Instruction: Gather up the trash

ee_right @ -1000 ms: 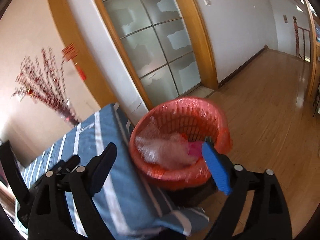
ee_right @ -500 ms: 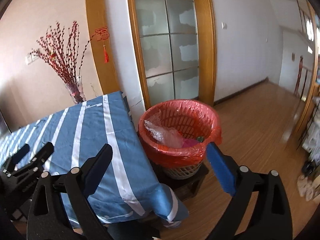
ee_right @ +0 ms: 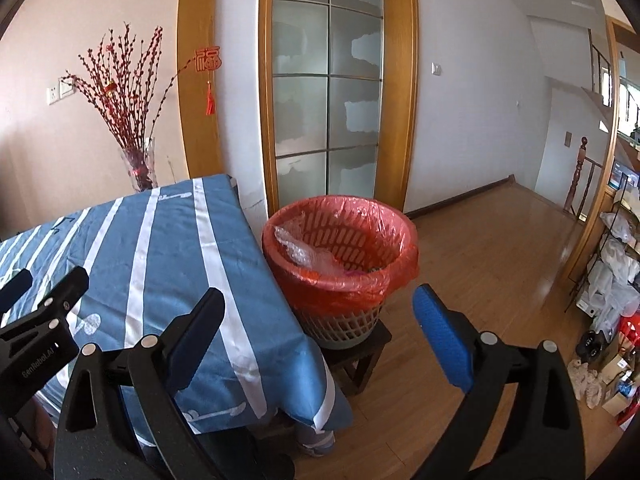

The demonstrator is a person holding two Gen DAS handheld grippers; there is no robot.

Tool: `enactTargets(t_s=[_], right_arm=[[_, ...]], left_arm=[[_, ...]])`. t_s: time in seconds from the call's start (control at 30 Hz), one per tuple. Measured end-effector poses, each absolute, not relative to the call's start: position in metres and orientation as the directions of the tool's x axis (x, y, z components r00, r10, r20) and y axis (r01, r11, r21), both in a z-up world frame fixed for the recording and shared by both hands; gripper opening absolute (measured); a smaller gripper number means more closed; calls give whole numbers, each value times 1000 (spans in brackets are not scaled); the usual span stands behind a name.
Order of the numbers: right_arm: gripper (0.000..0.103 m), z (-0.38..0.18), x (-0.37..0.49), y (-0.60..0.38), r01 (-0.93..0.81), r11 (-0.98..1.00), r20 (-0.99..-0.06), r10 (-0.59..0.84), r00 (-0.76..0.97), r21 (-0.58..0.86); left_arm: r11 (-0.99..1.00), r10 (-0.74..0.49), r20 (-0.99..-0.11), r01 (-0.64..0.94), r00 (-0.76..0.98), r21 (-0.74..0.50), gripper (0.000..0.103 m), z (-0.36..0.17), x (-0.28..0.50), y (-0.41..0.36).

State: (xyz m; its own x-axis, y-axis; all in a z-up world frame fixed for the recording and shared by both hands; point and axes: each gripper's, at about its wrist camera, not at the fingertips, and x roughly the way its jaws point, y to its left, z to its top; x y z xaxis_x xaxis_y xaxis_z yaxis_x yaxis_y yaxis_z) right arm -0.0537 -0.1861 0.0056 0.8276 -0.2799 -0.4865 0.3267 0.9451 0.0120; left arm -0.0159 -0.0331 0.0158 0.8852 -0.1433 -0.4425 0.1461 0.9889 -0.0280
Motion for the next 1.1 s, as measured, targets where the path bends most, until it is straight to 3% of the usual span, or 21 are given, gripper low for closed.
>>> enactTargets(t_s=[0.63, 1.1], right_arm=[[95, -9, -60, -179, 345, 938, -425, -316, 848, -7], [95, -16, -56, -179, 340, 940, -464, -298, 834, 7]], left_arm=[[998, -55, -438, 64, 897, 6, 99, 6, -23, -27], [999, -33, -461, 42, 887, 10, 99, -2, -21, -26]])
